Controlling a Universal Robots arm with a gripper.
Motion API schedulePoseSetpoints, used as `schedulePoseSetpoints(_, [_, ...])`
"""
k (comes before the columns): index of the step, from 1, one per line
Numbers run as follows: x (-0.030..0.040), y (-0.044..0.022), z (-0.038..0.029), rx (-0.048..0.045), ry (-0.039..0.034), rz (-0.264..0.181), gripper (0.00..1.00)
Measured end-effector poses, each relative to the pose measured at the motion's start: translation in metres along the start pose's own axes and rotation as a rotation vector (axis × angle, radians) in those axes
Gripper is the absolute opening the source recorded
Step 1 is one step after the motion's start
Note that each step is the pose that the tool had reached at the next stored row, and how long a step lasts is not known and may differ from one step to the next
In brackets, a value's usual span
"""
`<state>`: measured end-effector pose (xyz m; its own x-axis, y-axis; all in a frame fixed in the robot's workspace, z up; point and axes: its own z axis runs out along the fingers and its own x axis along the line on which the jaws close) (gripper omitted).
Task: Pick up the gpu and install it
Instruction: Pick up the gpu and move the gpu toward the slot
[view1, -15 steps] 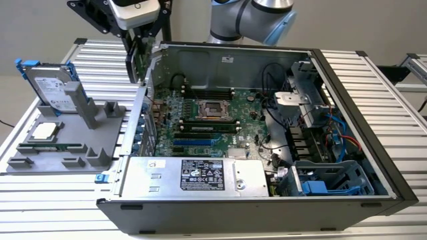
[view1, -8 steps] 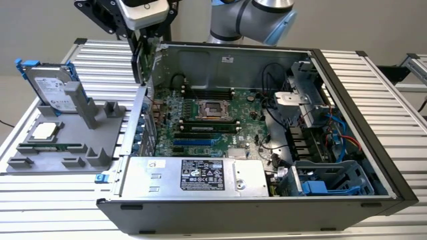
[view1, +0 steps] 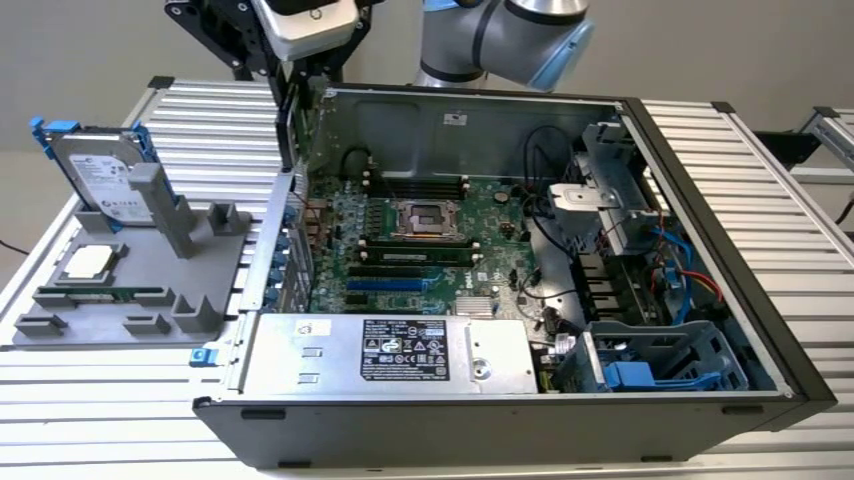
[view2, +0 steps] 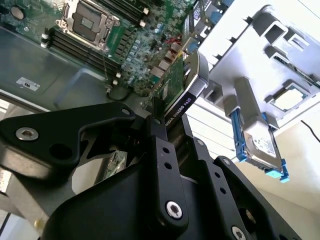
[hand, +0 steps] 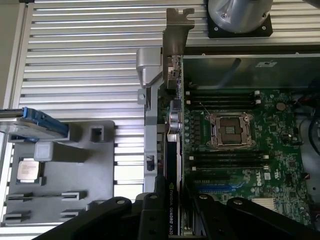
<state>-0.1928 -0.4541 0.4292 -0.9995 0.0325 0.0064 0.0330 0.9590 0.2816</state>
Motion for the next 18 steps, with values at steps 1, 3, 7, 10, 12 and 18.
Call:
schedulePoseSetpoints(1, [-0.0013, 0.0000, 0.0000, 0.0000, 0.0000, 0.000, 0.00])
schedulePoseSetpoints(3, [-0.0037, 0.0001, 0.0000, 0.0000, 0.0000, 0.000, 0.00])
schedulePoseSetpoints(7, [-0.0085, 0.0003, 0.0000, 0.0000, 0.0002, 0.000, 0.00])
schedulePoseSetpoints(10, [-0.0118, 0.0004, 0.0001, 0.0000, 0.0002, 0.000, 0.00])
schedulePoseSetpoints(12, [-0.0139, 0.0004, 0.0000, 0.0000, 0.0002, 0.000, 0.00])
schedulePoseSetpoints(18, [-0.0207, 0.0007, 0.0001, 0.0000, 0.0002, 0.000, 0.00])
